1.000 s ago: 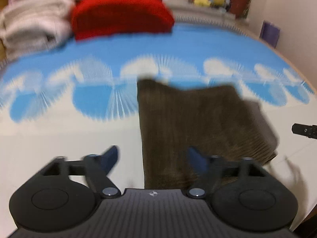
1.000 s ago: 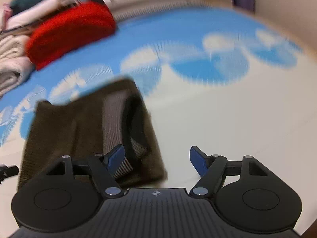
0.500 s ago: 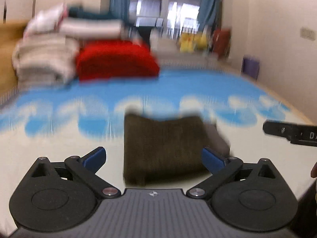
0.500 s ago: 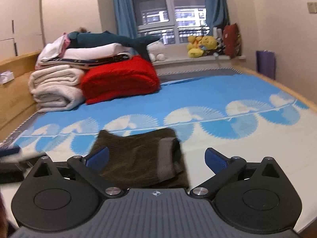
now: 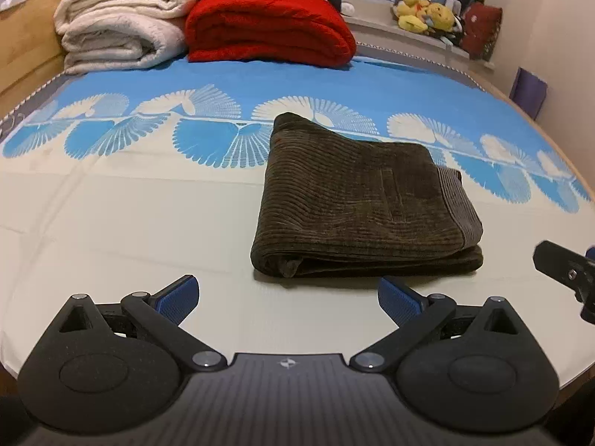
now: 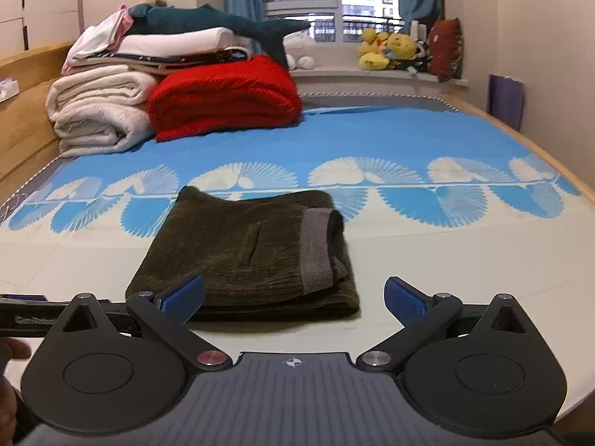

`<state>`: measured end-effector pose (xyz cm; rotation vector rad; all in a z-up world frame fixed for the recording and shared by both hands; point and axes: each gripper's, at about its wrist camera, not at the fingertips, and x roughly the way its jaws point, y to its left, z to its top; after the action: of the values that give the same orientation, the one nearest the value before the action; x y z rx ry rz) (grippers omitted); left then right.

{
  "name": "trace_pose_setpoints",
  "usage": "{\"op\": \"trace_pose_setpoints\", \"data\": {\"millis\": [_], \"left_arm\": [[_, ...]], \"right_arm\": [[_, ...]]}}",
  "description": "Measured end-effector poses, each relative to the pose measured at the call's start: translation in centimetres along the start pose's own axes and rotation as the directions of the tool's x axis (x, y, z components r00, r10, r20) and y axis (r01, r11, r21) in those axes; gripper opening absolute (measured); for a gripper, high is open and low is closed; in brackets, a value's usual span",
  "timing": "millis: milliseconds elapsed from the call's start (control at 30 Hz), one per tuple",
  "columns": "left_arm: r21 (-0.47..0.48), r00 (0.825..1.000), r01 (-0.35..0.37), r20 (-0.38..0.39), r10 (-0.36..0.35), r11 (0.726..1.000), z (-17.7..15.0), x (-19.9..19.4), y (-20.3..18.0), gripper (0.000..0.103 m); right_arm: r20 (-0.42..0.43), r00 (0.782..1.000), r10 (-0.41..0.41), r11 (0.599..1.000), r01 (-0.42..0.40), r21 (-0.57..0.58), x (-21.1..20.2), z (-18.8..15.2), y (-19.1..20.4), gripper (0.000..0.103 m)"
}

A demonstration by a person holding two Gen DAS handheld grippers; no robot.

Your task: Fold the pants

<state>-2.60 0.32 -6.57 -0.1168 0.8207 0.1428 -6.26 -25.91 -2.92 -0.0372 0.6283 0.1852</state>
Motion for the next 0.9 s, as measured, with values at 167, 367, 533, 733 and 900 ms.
{"op": "trace_pose_setpoints", "data": {"millis": [167, 367, 533, 733, 900], "left_arm": [[0.028, 1.0, 0.005, 0.008, -0.005, 1.0, 0.0, 0.8, -1.0, 0.103], [0.046, 1.0, 0.004, 0.008, -0.004, 0.999, -0.1, 1.3, -1.5, 0.103], [0.059, 1.0, -0.001, 0.01, 0.0, 0.998, -0.2, 1.3, -1.8, 0.103], [0.057, 1.0, -0.001, 0.009, 0.0, 0.998, -0.2, 1.4, -1.8, 0.103], [0.066, 1.0, 0.001, 0.014, -0.002, 0.998, -0.3, 1.3, -2.0, 0.103]], "right_arm": [[-0.019, 1.0, -0.02, 0.999, 0.02, -0.025, 1.1, -0.5, 0.0, 0.102], [-0.029, 1.0, -0.009, 0.999, 0.008, -0.035, 1.8, -0.4, 0.0, 0.102], [-0.031, 1.0, 0.003, 0.999, -0.005, -0.039, 1.8, -0.5, 0.1, 0.102], [-0.033, 0.999, 0.008, 0.999, -0.01, -0.044, 1.8, -0.6, 0.0, 0.102], [-0.029, 1.0, 0.009, 0.999, -0.01, -0.043, 1.6, -0.6, 0.1, 0.102]]}}
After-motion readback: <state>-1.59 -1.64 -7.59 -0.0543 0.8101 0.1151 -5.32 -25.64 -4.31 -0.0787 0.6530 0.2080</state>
